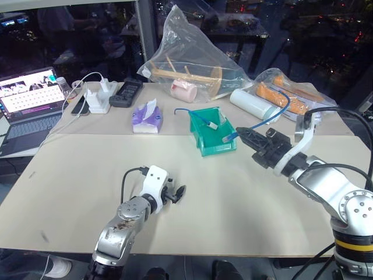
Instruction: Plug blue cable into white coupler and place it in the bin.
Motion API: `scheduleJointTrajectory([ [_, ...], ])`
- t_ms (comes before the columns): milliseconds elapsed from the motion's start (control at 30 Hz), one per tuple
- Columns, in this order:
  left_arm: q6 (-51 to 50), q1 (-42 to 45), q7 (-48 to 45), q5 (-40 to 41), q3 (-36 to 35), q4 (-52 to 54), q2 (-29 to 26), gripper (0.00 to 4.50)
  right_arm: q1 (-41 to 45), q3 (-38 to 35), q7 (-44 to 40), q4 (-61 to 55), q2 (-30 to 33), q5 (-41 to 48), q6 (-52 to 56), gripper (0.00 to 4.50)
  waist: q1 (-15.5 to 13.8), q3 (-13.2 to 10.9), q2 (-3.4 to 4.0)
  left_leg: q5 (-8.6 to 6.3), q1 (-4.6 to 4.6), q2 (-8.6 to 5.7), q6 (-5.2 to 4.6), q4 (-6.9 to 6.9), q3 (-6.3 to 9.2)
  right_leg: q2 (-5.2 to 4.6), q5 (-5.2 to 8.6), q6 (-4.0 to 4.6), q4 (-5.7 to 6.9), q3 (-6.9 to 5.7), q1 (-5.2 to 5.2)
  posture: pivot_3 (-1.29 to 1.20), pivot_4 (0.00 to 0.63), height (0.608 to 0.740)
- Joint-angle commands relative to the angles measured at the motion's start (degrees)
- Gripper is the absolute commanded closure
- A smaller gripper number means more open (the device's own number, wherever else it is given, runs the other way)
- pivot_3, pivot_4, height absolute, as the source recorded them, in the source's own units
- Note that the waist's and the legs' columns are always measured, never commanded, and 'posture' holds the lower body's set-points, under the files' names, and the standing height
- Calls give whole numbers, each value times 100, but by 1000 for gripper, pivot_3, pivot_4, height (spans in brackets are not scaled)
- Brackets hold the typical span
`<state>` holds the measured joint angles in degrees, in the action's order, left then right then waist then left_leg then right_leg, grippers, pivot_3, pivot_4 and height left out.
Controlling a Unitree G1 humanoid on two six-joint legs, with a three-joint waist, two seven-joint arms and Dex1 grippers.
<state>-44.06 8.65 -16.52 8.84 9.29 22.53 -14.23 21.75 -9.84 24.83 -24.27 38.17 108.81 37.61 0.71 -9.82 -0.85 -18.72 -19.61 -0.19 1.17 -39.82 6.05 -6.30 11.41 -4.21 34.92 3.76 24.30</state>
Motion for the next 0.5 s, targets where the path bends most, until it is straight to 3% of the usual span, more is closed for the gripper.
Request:
scheduleJointTrajectory([
  [33, -93, -72, -66, -110, 197, -91, -129, 1470, 13, -205, 23, -229, 104, 116, -24, 4500, 0, 0, 1, 0, 0, 0, 0, 0, 0, 0, 0, 0, 0, 0, 0, 0, 150, 740],
  [233, 126, -16, -565, -90, 325, -211, -562, 3665, 1, -136, -1, -231, 10, 18, -75, 4500, 9, 4, 7, 0, 3, 0, 0, 2, 0, 0, 0, 0, -1, 0, -1, 0, 150, 740],
  [267, 240, 23, -709, -87, 388, -266, -634, 3847, 3, -125, -10, -229, -5, -6, -76, 4500, 10, 4, 7, 0, 3, 0, 0, 3, 0, 0, 1, 0, -1, 0, -1, 0, 150, 740],
  [400, 1099, 373, -2176, 191, 826, -524, -1147, 3835, -108, -63, -62, -330, -52, -247, -40, 4500, -8, 5, 8, 0, 4, 0, 0, 3, 0, 1, 2, 2, -2, 0, -1, 0, 150, 740],
  [500, 1029, 798, -3030, 782, 763, -736, -1127, 3835, -359, 118, -7, -630, -221, -515, -65, 4500, -33, 5, 8, 0, -2, -1, 0, 3, -1, 0, 2, 1, -5, -1, -1, 0, 150, 740],
])
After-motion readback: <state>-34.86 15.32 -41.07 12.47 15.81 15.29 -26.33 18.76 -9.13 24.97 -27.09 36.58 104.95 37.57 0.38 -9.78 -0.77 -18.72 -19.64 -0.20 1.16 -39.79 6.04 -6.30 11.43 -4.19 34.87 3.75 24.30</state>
